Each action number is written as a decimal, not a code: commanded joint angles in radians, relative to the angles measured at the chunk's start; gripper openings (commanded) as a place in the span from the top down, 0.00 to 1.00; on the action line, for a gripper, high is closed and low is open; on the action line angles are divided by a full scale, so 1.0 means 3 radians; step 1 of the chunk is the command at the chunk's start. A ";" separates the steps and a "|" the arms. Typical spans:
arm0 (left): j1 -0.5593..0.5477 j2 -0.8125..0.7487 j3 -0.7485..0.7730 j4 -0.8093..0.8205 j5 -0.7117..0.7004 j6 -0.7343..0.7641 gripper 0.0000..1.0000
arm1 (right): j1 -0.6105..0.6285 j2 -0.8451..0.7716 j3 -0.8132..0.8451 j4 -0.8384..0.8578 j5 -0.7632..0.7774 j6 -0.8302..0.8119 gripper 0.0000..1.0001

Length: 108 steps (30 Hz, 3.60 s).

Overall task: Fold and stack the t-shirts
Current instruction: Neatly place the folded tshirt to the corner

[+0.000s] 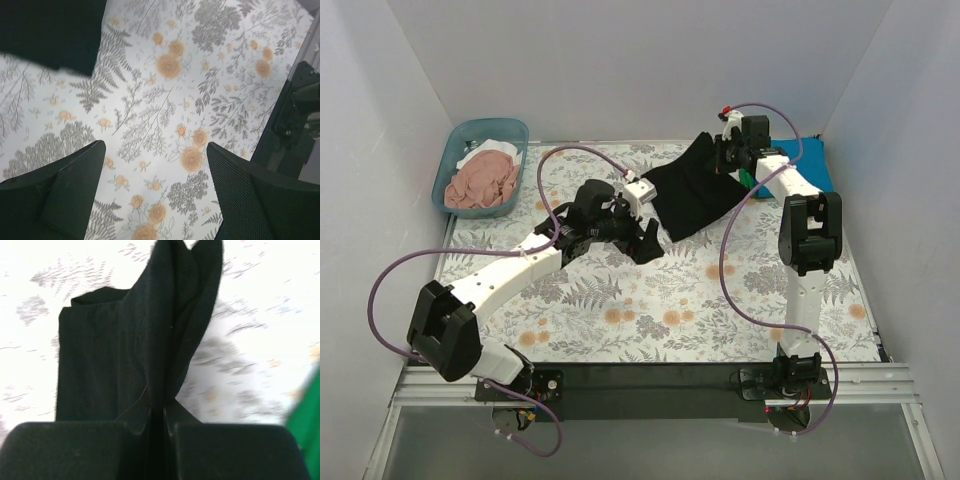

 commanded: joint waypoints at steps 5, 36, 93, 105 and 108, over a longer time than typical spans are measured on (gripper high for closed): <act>0.0169 -0.0263 -0.0252 -0.0206 -0.0063 -0.0015 0.17 | -0.0118 0.0244 0.0803 -0.0390 0.0493 -0.0865 0.99; 0.0195 -0.0432 -0.0487 -0.0170 -0.0196 0.0001 0.05 | -0.0328 -0.0128 0.1371 -0.0451 0.0785 -0.1504 0.99; 0.0200 -0.0289 -0.0462 -0.0191 -0.0109 0.0129 0.02 | -0.0777 -0.0077 0.1571 -0.0651 0.0857 -0.1795 0.99; 0.0195 -0.0217 -0.0405 -0.0273 -0.0104 0.0139 0.02 | -0.0931 0.0122 0.1474 -0.0380 0.0964 -0.2072 0.99; 0.0200 -0.0202 -0.0400 -0.0288 -0.0119 0.0144 0.02 | -0.0962 0.0153 0.1392 -0.0253 0.1031 -0.2179 0.99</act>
